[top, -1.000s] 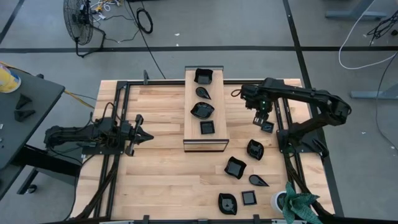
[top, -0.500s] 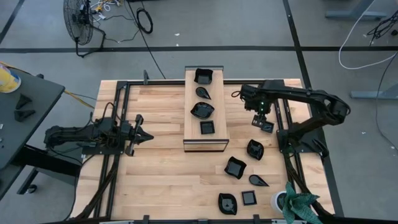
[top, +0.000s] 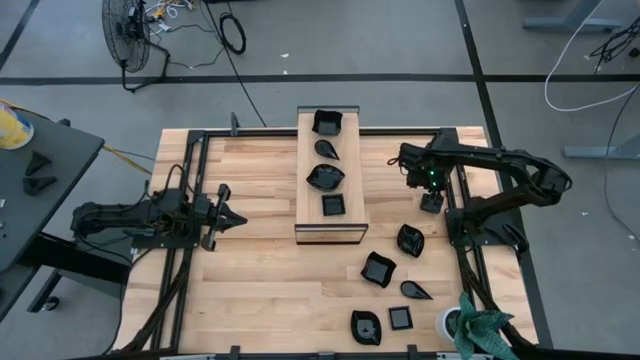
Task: Pick & Place Mini shaped plates
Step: Stack the square plate on top of the square plate on the shelf
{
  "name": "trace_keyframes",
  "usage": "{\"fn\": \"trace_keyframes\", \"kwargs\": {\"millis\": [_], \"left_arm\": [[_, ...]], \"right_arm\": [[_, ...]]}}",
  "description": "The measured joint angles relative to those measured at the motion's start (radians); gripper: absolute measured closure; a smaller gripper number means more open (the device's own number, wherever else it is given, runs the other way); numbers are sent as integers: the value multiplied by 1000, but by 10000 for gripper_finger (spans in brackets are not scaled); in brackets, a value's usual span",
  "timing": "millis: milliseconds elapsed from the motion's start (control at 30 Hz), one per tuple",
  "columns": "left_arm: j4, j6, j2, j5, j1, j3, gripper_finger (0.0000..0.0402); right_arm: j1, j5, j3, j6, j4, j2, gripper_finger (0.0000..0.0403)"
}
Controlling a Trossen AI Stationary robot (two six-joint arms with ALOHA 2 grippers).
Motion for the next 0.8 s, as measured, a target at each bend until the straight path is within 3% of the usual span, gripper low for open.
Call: {"fn": "trace_keyframes", "kwargs": {"millis": [300, 800], "left_arm": [[0, 0, 0, 0, 0, 0, 383], [0, 0, 0, 0, 0, 0, 383]], "right_arm": [[-37, 1, -34, -133, 135, 0, 163], [-96, 0, -113, -142, 238, 0, 163]]}}
